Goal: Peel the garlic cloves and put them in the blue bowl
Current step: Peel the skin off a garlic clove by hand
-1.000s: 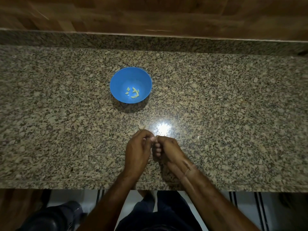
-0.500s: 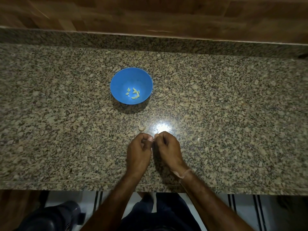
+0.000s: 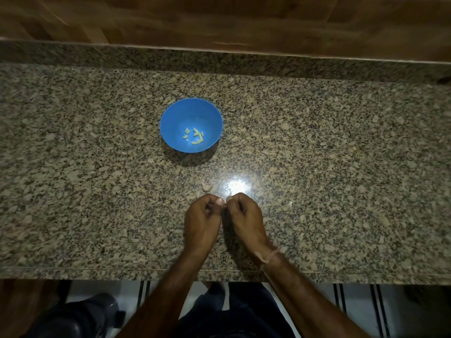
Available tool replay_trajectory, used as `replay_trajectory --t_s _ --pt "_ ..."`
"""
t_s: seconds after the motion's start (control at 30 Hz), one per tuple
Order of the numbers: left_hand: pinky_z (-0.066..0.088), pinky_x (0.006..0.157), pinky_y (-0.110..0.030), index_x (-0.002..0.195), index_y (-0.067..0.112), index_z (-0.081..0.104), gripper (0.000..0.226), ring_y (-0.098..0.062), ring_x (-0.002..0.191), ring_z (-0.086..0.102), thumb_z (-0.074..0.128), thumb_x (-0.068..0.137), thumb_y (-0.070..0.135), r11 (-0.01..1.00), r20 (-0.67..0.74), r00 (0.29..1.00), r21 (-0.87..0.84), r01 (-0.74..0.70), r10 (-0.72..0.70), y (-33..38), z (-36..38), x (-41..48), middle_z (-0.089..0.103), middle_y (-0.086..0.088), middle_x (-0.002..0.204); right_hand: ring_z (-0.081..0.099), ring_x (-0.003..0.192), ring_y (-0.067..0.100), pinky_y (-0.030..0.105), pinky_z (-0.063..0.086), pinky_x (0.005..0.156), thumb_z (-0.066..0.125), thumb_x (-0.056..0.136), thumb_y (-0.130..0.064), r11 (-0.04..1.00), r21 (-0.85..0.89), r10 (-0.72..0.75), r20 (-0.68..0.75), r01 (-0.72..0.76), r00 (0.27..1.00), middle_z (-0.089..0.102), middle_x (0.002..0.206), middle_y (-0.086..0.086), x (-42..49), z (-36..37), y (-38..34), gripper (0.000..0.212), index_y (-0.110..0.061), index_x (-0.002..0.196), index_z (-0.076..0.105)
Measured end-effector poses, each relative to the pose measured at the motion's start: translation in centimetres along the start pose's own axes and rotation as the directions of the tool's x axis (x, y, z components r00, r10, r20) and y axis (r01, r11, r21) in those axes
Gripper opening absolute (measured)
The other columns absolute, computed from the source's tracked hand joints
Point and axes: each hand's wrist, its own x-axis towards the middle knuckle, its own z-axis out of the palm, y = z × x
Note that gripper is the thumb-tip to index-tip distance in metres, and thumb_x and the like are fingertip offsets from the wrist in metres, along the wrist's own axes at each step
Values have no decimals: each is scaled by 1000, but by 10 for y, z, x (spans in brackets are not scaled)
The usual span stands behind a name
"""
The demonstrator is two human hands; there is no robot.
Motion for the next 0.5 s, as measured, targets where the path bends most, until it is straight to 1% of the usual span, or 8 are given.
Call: replay_trajectory --t_s 0.07,0.1,0.17,0.2,0.27,0.3,0.37,0.5 --pt "40 59 -25 83 27 66 18 -6 68 62 63 101 27 998 -53 998 55 -24 27 0 -2 -1 68 10 74 46 66 15 37 41 62 57 102 -26 991 93 95 7 -95 995 51 68 -2 2 1 2 29 -17 75 53" --pt "40 59 -25 85 27 67 17 -7 69 61 64 101 28 997 -78 996 66 -31 36 0 -3 0 67 10 75 47 66 16 39 42 63 58 101 -30 990 95 107 -3 -106 994 52 67 -1 3 0 3 30 -17 74 53" --pt "42 62 -26 89 25 71 14 -6 72 63 65 100 31 998 -105 994 67 -15 22 -1 -4 1 70 10 79 52 65 13 35 45 63 62 103 -28 999 -45 10 -41 -12 999 59 68 -4 3 -8 5 30 -14 76 58" --pt "45 64 -27 91 24 72 14 -5 74 64 66 100 33 998 -106 994 70 1 6 -1 -5 1 71 11 80 56 65 11 32 46 63 64 103 -24 993 -107 -62 -48 57 997 64 70 -6 1 -11 4 26 -14 79 63" --pt "49 66 -27 92 25 74 14 -2 75 65 67 99 36 996 -101 995 82 26 -18 -1 -4 1 71 13 81 68 74 9 28 53 66 68 101 -16 979 -137 -157 -16 154 987 72 78 -6 -1 -15 -1 14 -17 88 73" --pt "51 66 -28 93 26 75 14 -1 74 66 68 98 37 996 -100 995 86 33 -24 -1 -4 0 72 14 80 71 78 9 29 57 69 69 100 -15 977 -128 -170 14 170 985 75 82 -7 -1 -15 -3 11 -18 92 76" --pt "55 67 -30 94 27 76 15 -1 74 67 68 98 39 995 -92 995 90 43 -35 -1 -3 0 72 14 79 74 82 8 35 61 74 72 97 -15 975 -136 -172 49 177 984 78 85 -9 1 -13 -3 8 -19 95 79" --pt "55 66 -31 89 28 75 17 -4 72 67 68 97 40 994 -83 996 105 42 -33 0 -4 0 72 13 76 74 80 7 40 61 74 73 96 -16 971 -157 -177 31 180 984 77 82 -11 2 -13 -2 9 -21 91 79"
